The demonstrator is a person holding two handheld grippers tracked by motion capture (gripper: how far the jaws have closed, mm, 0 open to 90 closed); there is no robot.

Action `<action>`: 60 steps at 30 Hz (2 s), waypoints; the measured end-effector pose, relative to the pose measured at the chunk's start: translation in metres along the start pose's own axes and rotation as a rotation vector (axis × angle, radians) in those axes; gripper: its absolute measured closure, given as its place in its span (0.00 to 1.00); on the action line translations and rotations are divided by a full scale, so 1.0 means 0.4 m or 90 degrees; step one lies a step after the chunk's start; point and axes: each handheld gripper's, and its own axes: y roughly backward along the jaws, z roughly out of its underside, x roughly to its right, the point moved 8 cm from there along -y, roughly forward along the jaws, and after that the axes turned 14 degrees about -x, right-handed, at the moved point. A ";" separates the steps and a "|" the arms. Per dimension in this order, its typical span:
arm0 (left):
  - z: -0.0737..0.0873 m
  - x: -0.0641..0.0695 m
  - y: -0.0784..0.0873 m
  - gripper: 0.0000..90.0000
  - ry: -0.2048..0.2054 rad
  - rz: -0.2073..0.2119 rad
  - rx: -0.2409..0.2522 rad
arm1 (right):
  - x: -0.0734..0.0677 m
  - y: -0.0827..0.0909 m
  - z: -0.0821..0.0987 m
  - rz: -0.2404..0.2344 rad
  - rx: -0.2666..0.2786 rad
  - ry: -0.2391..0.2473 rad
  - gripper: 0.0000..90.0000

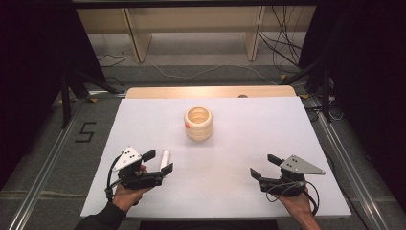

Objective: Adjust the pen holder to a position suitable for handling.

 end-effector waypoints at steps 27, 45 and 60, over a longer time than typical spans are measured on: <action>-0.027 -0.043 -0.011 0.17 0.081 -0.004 0.004 | 0.008 0.001 0.000 0.014 0.000 -0.007 0.24; -0.076 -0.147 -0.064 0.20 0.140 -0.087 -0.014 | 0.002 -0.003 -0.001 0.011 -0.003 0.000 0.25; -0.099 -0.230 -0.161 0.39 0.156 -0.138 -0.068 | 0.004 -0.009 0.001 0.011 -0.007 -0.001 0.26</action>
